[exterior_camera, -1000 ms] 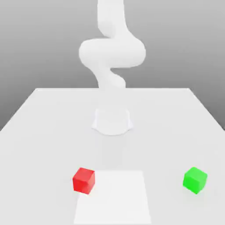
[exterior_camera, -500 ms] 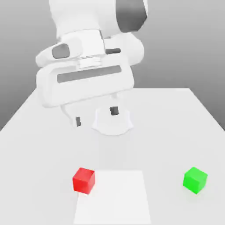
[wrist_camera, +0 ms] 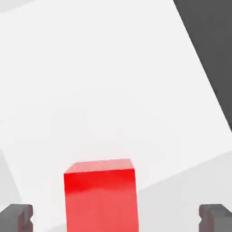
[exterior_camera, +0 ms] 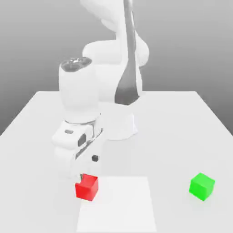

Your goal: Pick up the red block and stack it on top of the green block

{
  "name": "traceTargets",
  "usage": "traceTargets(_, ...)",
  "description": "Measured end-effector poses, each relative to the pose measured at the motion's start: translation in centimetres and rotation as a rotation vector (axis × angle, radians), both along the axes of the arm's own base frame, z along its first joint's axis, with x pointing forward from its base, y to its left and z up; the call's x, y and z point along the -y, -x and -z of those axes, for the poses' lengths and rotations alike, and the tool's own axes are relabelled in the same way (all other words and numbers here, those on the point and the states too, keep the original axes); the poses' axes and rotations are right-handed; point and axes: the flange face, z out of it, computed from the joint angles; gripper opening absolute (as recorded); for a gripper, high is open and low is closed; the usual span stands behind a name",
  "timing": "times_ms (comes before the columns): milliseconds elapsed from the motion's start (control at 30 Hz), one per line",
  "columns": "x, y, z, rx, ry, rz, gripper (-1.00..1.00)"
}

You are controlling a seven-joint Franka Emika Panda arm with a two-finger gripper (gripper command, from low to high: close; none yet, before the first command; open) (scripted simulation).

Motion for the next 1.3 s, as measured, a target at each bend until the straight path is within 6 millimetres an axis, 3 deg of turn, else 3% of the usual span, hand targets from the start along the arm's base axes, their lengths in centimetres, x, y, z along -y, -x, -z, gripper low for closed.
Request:
traceTargets(267,-0.5,-0.8,2.0,0.011,0.015,-0.035,0.00)
traceTargets(533,-0.7,-0.1,5.9,-0.003,0.006,-0.032,0.00)
traceTargets(567,-0.8,0.0,6.5,-0.006,0.003,-0.030,-1.00)
traceTargets(767,-0.8,0.1,6.8,-0.009,0.000,-0.029,-1.00)
traceTargets(1067,-0.5,-0.8,2.7,0.009,0.014,-0.035,-1.00)
traceTargets(1300,-0.6,-0.4,0.5,0.003,0.008,-0.030,-1.00)
